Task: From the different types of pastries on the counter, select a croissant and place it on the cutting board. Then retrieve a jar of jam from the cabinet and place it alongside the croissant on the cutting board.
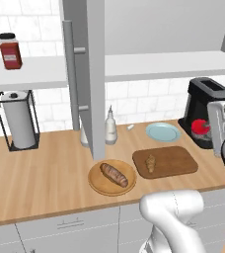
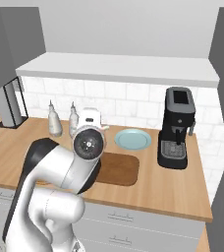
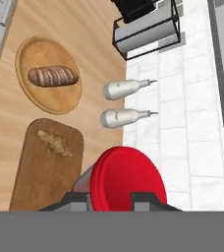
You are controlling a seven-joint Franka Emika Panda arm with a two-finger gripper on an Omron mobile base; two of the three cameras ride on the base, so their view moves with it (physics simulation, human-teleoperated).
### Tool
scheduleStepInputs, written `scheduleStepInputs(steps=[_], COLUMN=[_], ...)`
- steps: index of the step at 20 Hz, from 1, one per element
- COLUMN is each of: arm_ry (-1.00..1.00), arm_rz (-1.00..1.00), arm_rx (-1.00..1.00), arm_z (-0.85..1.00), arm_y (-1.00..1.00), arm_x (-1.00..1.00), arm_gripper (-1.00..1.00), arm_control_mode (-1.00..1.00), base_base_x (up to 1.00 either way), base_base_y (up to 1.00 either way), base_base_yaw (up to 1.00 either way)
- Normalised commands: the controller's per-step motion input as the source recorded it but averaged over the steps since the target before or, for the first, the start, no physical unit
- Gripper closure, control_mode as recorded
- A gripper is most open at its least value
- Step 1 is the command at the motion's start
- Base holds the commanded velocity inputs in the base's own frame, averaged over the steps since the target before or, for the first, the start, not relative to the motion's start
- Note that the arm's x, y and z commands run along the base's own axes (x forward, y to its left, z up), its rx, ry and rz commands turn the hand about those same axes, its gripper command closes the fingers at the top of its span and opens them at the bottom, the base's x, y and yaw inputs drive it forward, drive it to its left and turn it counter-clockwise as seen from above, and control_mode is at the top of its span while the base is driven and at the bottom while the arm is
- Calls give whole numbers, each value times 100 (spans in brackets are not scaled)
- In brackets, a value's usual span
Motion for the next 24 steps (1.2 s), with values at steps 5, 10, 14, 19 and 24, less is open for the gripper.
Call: scheduleStepInputs(steps=[5,10,14,19,24], arm_ry=[9,10,11,16,6], arm_rz=[31,30,26,21,18], arm_rx=[1,5,1,0,0], arm_z=[-79,-53,-58,-45,-43], arm_y=[-6,-4,-28,-20,-14], arm_x=[62,65,55,41,31], arm_gripper=[100,100,100,100,100], arm_control_mode=[-100,-100,-100,-100,-100], base_base_x=[0,0,0,0,0], base_base_y=[0,0,0,0,0], base_base_yaw=[0,0,0,0,0])
